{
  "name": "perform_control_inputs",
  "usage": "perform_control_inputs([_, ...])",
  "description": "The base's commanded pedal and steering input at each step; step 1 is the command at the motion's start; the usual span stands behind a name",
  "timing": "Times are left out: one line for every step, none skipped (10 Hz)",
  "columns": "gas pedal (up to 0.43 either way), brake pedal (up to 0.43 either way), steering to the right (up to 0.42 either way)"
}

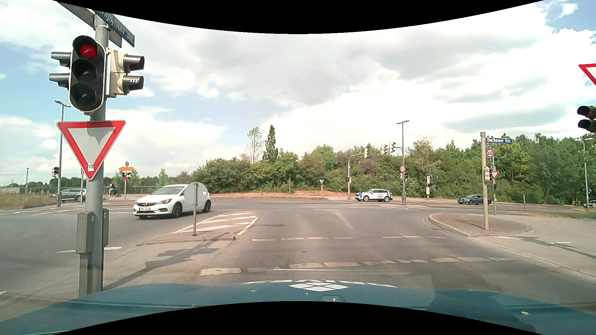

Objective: Follow the waypoints while adhering to traffic rules and regulations

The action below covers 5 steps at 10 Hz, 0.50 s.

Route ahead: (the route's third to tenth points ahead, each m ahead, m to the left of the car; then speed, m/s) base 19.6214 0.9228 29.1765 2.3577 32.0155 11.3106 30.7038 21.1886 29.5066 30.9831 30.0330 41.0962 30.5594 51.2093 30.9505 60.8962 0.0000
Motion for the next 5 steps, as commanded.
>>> perform_control_inputs([0.000, 0.348, -0.026])
perform_control_inputs([0.000, 0.348, -0.025])
perform_control_inputs([0.000, 0.348, -0.026])
perform_control_inputs([0.000, 0.348, -0.026])
perform_control_inputs([0.000, 0.348, -0.026])
